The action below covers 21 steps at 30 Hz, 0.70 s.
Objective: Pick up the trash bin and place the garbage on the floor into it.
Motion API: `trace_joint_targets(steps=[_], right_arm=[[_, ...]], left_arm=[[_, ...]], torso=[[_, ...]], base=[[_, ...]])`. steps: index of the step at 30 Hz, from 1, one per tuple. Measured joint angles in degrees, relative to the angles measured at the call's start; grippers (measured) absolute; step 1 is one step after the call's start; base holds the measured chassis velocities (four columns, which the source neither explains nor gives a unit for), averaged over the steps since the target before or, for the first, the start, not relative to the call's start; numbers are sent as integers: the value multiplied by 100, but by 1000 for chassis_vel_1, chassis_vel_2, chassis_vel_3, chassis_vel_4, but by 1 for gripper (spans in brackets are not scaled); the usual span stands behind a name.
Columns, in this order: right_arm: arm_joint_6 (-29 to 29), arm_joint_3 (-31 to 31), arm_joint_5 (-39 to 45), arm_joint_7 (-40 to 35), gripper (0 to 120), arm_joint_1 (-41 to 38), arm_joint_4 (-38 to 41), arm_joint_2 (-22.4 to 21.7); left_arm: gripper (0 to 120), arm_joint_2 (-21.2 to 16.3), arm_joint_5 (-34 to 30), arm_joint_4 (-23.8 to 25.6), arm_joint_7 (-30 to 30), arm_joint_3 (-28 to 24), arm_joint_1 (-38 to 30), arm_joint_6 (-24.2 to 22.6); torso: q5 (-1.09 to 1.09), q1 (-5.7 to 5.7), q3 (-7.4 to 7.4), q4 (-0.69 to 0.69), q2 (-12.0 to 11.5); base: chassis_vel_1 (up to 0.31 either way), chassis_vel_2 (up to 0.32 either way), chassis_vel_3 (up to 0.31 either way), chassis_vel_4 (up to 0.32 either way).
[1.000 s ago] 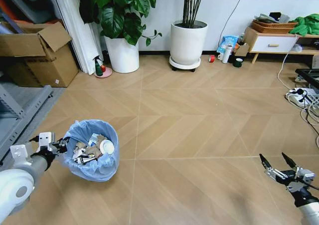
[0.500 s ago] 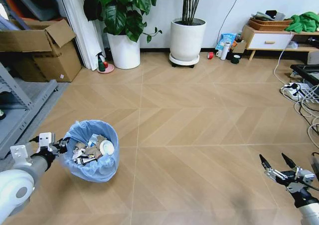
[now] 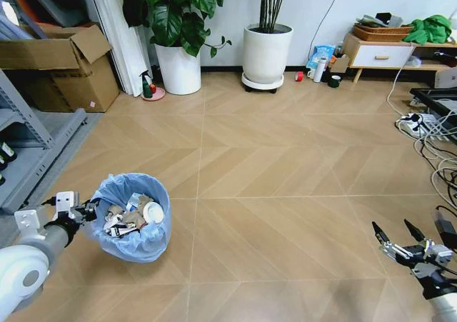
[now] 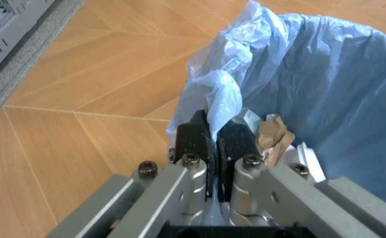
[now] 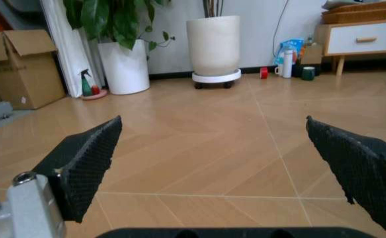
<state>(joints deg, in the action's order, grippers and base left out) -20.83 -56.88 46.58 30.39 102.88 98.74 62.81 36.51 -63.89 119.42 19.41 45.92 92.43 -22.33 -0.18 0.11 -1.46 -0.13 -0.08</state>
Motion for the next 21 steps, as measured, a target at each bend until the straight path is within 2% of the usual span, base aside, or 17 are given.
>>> trace_joint_targets(steps=[12, 17, 21], right_arm=[[-97, -11, 64, 140, 100, 28, 1, 27], [-98, -30, 75, 149, 100, 115, 31, 20], [-87, -90, 75, 150, 100, 191, 96, -10]], left_arm=[[0, 150, 81, -69, -10, -38, 4, 24], [0, 149, -109, -378, 48, -394, -423, -34], [0, 112, -294, -810, 49, -802, -841, -130]], torso=[[0, 0, 0, 1, 0], [1, 0, 0, 0, 0], [0, 0, 0, -2, 0]], base=[[19, -25, -19, 22], [0, 0, 0, 0], [0, 0, 0, 0]])
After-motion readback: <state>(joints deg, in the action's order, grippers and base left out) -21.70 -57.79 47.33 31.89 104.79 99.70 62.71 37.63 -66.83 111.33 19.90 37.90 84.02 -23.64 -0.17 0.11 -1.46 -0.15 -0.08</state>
